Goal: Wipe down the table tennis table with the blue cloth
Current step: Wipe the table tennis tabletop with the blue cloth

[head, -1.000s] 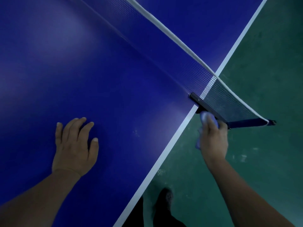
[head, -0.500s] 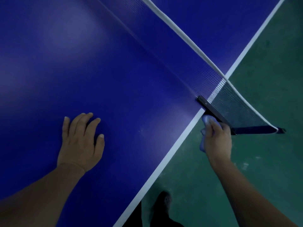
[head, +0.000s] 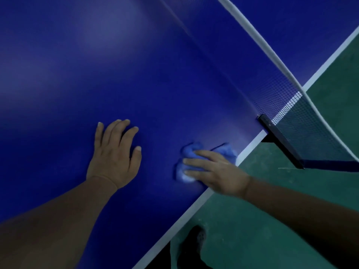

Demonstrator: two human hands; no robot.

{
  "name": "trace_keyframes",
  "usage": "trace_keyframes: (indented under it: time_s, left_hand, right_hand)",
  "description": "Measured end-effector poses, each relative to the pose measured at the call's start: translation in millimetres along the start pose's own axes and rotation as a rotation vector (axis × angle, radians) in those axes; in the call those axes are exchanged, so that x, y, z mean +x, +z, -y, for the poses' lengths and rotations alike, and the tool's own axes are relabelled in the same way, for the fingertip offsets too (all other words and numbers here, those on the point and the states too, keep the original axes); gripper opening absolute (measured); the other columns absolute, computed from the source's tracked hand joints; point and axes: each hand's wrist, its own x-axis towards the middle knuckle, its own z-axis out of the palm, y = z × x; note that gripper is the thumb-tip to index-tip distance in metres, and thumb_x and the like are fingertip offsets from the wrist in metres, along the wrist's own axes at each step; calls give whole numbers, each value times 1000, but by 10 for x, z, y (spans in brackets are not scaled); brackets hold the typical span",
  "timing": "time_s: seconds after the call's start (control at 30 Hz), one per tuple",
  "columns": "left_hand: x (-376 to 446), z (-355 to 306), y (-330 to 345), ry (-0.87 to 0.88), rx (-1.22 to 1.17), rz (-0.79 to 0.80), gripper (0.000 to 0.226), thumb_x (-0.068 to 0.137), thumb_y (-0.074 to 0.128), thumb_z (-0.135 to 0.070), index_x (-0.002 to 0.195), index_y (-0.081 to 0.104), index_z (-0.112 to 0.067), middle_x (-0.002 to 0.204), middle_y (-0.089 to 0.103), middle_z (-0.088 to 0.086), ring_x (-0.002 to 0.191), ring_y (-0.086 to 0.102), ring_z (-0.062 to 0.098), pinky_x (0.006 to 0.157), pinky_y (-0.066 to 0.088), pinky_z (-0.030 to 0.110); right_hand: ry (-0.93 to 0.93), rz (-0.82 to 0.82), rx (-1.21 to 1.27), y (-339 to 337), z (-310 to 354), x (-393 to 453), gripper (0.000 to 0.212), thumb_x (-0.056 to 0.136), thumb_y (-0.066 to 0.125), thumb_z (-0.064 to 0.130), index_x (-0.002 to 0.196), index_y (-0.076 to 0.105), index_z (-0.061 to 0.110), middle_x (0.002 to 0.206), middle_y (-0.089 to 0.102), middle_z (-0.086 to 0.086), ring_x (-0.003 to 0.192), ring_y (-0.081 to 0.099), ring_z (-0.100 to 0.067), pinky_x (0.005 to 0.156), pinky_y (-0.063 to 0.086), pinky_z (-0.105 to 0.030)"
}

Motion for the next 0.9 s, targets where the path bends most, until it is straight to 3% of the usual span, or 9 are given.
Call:
trace_keyframes:
  time_s: [0.07,0.2,0.27,0.33,0.4,0.57,0.77,0.83,0.9]
  left_hand:
    - [-10,4,0,-3,6,0,54,94,34,-37,134,51,-5,145,42,14,141,33,30,122,6,56]
    - [0,0,-9,-13,20,0,54,94,35,-37,135,50,-6,146,41,14,142,31,29,122,6,56]
    - [-9,-10,2,-24,22,1,55,94,34,-37,136,49,-6,147,40,14,142,31,30,122,6,56]
    - [-4,-8,14,-24,19,-1,55,94,34,-37,136,49,-6,147,40,14,142,31,30,122,6,56]
    - [6,-5,14,-20,20,-6,54,94,34,-37,136,49,-5,146,40,14,142,31,31,122,6,56]
    - [11,-22,11,-15,27,-4,55,94,34,-37,134,51,-4,145,42,16,141,33,32,121,7,57]
    - [12,-21,12,-23,40,11,56,93,35,-37,135,50,-4,147,40,16,142,31,32,121,6,57]
    - [19,-25,8,-23,37,18,56,93,34,-37,135,50,-3,146,40,17,142,31,33,121,6,57]
    - [19,-32,-2,-24,28,17,57,93,34,-37,134,50,-3,146,40,17,142,31,33,121,5,57]
  right_hand:
    - [57,-31,-60,-142,-326,-136,33,100,47,11,123,71,10,138,59,-16,127,52,-42,106,40,-52]
    - [618,-266,-126,-259,-667,531,34,98,51,2,128,66,3,142,53,-24,129,49,-50,112,33,-57]
    - [606,-343,-88,-55,-323,827,36,94,50,2,125,68,5,139,56,-22,127,50,-48,113,31,-52]
    - [409,-284,-38,188,160,758,36,94,48,6,124,68,11,139,57,-15,126,51,-44,108,33,-47]
    - [369,-244,-23,254,386,407,37,96,45,7,124,68,12,140,57,-12,125,53,-43,107,36,-46]
    - [971,-427,-88,-12,-46,111,40,88,58,-12,123,69,3,136,59,-20,116,51,-55,96,45,-61]
    - [920,-454,-113,-39,-285,750,41,90,53,-2,126,67,11,140,58,-13,120,50,-50,95,43,-53]
    - [1094,-443,-152,-55,-396,294,54,80,51,-6,127,66,15,138,57,-17,115,51,-47,93,44,-49]
    - [1376,-476,-118,-116,-422,-239,52,87,49,-2,133,62,19,141,51,-19,120,46,-44,96,40,-47]
